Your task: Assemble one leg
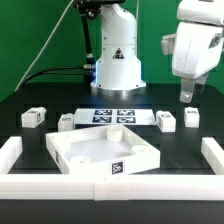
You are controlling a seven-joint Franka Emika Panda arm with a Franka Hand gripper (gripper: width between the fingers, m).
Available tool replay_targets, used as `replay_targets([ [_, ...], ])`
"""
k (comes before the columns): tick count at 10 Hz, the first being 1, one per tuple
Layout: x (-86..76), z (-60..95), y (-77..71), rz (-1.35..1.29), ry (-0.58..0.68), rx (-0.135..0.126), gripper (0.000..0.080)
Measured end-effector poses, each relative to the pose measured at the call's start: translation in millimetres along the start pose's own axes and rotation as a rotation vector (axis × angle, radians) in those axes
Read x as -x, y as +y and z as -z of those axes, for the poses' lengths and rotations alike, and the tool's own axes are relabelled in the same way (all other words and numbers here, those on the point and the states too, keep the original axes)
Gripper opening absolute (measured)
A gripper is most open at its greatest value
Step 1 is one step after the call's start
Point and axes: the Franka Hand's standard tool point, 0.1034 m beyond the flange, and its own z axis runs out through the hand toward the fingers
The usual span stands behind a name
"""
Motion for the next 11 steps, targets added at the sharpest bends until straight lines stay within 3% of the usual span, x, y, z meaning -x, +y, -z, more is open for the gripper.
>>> replay_targets([
  [10,0.2,-1.8,-0.7,0.0,-0.001,-0.003,0.065],
  [11,-1.0,-3.9,-1.3,0.014,0.018,0.008,0.065],
])
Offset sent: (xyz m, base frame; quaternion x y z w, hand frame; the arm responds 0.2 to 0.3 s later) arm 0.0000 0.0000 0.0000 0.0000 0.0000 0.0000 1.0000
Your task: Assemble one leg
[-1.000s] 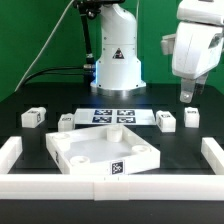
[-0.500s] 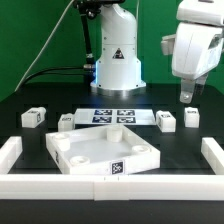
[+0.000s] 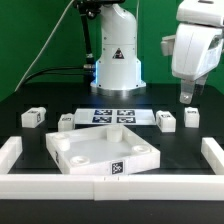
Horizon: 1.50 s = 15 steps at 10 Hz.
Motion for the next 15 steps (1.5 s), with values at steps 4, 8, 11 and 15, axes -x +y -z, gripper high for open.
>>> replay_targets([
  [4,44.4,-30.4,-15.0,0.288,0.097,0.061,0.065],
  [8,61.8,-37.9,-8.1,0.36,0.088,0.053,0.065],
  [11,71.4,-40.7,-4.6,0.487,0.088,0.064,0.065],
  [15,126.3,-58.7,4.1,0.793,0.078,0.067,0.065],
])
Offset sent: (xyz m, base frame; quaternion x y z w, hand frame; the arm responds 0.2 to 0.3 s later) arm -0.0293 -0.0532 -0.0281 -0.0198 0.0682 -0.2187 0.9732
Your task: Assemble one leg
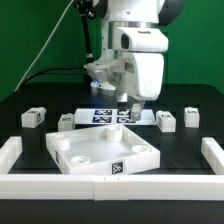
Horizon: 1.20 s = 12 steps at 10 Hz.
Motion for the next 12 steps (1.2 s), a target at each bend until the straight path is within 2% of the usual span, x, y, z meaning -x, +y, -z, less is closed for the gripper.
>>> replay_targets([
  [1,6.1,-0.3,-2.4,-0.002,-0.001,0.0,0.065],
  [5,8.6,-2.2,-5.2,0.014,0.0,-0.005,0.065],
  [6,17.2,-9.7,-15.3,0.051,0.005,-0.022,0.065],
  [8,27.5,-22.4,-32.8,0.047,0.018,-0.032,0.065],
  [12,29.1,-41.5,-49.5,0.024,0.042,-0.067,0.065],
])
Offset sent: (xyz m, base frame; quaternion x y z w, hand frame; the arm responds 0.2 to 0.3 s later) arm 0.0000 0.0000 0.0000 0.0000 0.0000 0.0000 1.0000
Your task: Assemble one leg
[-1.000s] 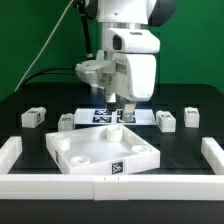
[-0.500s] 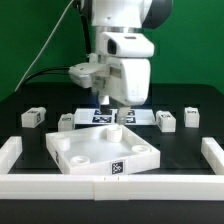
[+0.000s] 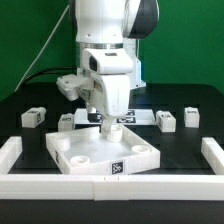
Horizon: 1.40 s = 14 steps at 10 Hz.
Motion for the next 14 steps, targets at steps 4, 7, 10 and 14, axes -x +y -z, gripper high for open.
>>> replay_targets([
  [4,-1.7,-10.7,-6.5,-0.014,0.013,-0.018,0.0526],
  [7,-1.6,-10.7,-6.7,-0.014,0.013,-0.018,0.0251],
  [10,-1.6,-10.8,-6.8,-0.014,0.013,-0.019,0.0057],
  [14,-1.6,-10.8,-6.8,-0.014,0.013,-0.019,0.0057],
])
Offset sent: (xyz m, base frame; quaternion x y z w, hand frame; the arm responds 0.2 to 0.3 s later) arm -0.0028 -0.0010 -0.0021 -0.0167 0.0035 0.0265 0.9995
